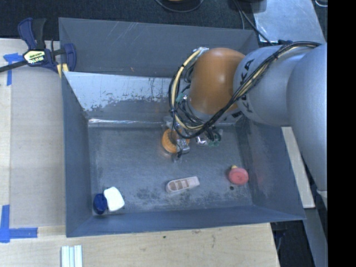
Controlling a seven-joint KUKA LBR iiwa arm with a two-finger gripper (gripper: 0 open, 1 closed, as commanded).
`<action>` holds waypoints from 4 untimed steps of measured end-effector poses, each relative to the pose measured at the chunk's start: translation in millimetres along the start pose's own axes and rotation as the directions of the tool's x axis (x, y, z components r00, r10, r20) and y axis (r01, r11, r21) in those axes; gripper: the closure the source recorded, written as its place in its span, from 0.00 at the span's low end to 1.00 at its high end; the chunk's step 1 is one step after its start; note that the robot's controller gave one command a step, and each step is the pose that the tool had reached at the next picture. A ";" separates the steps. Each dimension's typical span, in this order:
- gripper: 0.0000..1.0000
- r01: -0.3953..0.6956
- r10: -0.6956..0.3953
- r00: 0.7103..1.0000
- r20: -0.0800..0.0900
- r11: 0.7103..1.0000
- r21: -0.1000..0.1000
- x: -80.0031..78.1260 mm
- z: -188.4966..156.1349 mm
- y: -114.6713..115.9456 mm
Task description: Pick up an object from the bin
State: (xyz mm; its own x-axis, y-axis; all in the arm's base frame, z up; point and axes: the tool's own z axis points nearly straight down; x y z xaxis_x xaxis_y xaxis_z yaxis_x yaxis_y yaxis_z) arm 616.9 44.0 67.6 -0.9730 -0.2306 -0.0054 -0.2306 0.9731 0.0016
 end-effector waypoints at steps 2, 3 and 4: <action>1.00 0.087 -0.087 0.996 0.005 0.996 0.000 -10.4 -2.8 -6.7; 1.00 0.086 -0.086 0.996 0.004 0.996 0.000 -10.4 -2.8 -6.7; 1.00 0.021 -0.021 1.000 0.009 1.000 0.000 -10.7 -133.3 3.3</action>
Offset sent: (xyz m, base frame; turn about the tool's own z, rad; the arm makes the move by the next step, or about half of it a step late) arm 0.0106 -0.0037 0.0024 -0.0887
